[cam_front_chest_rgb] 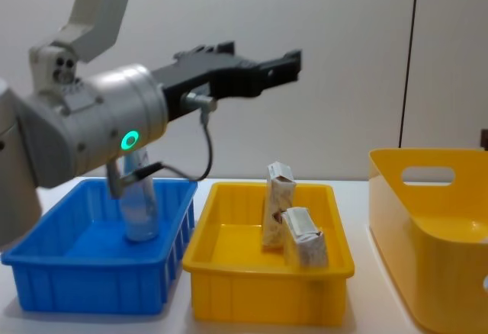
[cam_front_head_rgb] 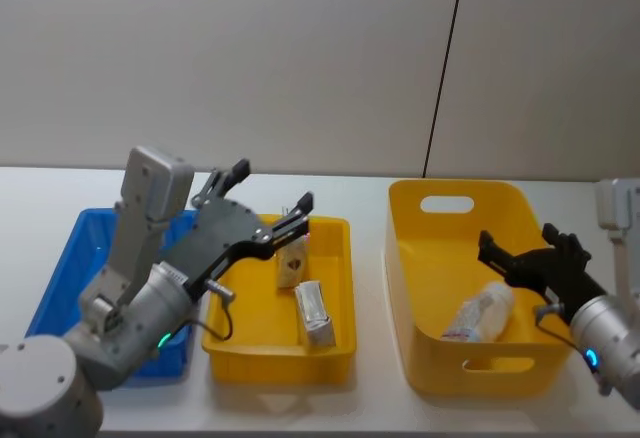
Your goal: Bimanual collaborative sorting of washing and personal care products
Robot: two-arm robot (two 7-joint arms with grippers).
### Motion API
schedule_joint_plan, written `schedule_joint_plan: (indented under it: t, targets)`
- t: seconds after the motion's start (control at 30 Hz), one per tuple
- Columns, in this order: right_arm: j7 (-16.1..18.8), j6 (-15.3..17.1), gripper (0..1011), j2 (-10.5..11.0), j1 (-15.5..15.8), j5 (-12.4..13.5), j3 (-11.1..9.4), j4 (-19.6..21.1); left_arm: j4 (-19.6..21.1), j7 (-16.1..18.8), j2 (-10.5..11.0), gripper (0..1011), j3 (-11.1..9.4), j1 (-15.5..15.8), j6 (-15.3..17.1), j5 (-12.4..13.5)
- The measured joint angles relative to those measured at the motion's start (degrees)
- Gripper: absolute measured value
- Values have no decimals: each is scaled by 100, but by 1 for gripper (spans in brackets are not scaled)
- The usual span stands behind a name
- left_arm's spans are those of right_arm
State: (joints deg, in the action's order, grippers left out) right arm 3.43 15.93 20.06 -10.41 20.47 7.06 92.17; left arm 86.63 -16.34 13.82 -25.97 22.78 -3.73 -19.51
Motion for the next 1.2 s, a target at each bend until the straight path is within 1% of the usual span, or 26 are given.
schedule_joint_plan:
  t: [0.07,0.17,0.27,0.33,0.37,0.47,0.5,0.57,0.67,0.8,1.2]
  targets:
    - [6,-157,1002,-7,123,-46,67,105,72,161,86,1001,-1,-94,47,83]
    - [11,-306,1002,-17,246,-93,133,202,145,342,175,1001,-1,-199,101,175]
    - [17,-558,1002,-32,450,-165,234,367,265,634,323,1002,-3,-369,185,322]
    - [19,-663,1002,-37,536,-195,280,435,317,750,382,1001,-3,-435,217,381]
    - [21,-713,1002,-40,577,-209,302,465,365,867,443,1001,-3,-506,250,443]
    - [27,-912,1002,-49,735,-267,387,594,432,1030,529,1001,-4,-601,297,525]
    - [28,-960,1002,-53,777,-280,408,629,479,1141,587,1001,-4,-667,330,582]
    - [33,-1144,1002,-62,918,-329,479,742,521,1239,636,1001,-4,-728,360,634]
    - [35,-1246,1002,-68,1006,-358,527,813,603,1439,740,1001,-5,-843,414,734]
    - [38,-1367,1002,-73,1101,-394,577,886,637,1526,783,1001,-5,-893,439,778]
    - [41,-1397,1002,-76,1125,-403,588,907,655,1572,808,1001,-6,-919,453,803]
